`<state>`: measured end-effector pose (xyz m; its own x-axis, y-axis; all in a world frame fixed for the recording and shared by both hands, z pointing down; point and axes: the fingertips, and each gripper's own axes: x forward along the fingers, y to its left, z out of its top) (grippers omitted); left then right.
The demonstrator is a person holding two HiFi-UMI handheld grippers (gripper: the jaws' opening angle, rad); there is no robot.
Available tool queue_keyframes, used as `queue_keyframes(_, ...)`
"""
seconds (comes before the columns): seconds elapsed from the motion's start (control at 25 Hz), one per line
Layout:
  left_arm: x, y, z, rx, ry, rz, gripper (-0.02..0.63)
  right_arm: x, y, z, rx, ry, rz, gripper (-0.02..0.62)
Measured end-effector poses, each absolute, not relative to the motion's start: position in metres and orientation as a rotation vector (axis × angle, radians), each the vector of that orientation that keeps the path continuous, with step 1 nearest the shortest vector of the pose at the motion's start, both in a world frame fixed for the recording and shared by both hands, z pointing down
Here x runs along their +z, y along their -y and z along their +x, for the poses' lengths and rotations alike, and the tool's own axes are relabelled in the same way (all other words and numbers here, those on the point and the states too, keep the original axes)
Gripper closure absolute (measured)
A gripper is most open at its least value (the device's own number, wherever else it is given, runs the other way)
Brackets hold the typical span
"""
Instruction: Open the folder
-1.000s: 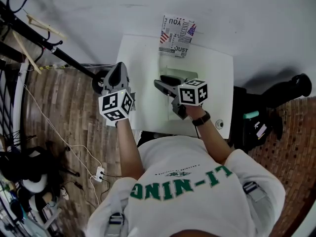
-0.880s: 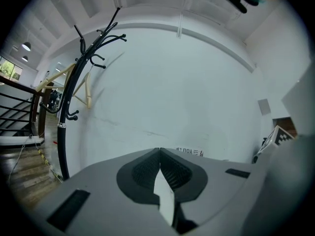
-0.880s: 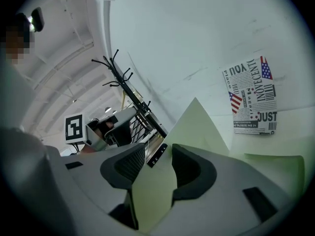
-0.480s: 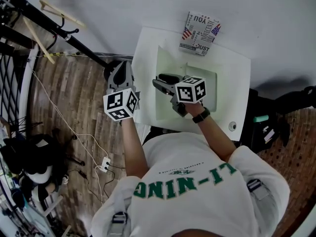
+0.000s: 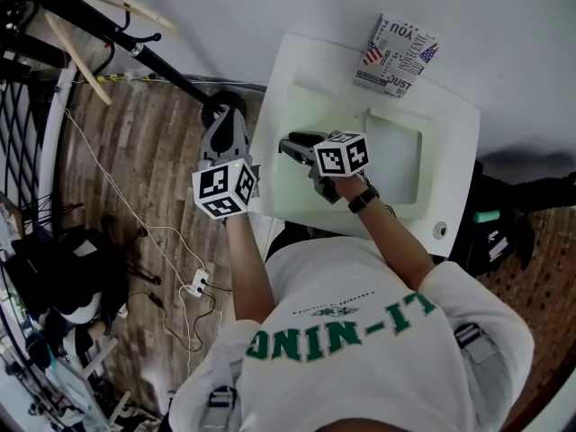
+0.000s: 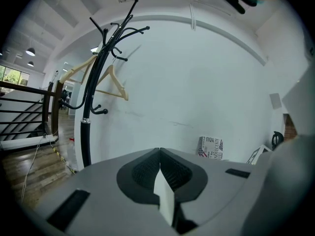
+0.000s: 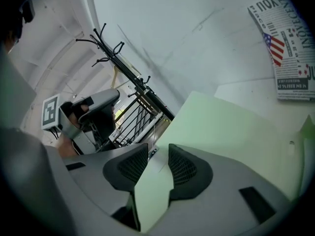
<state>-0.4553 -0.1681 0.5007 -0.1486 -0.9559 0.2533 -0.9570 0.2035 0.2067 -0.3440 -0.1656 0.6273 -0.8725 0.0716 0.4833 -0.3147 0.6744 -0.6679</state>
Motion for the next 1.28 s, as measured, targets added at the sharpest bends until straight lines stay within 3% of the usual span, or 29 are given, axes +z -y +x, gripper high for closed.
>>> queue_keyframes(0.32, 0.529, 0.163, -0.479, 0.034, 2.139, 1.749, 0.592, 0.692, 0.161, -0.373, 1.044, 2.291, 0.207, 0.462)
queue_keyframes(0.84, 0.555, 0.146, -0.512, 0.087, 2.143, 1.669, 0.592, 0.761, 0.165, -0.392, 0.709, 2.141, 0.279, 0.485)
queue_keyframes(0.96, 0.554, 0.146, -0.514, 0.090, 2.144, 1.667, 0.592, 0.768, 0.171, -0.391, 0.619, 2.124, 0.331, 0.578)
queue_keyframes(1.28, 0.545, 0.157, -0.497, 0.083, 2.126, 1.718, 0.592, 0.761, 0.173, -0.390, 0.630, 2.149, 0.332, 0.578)
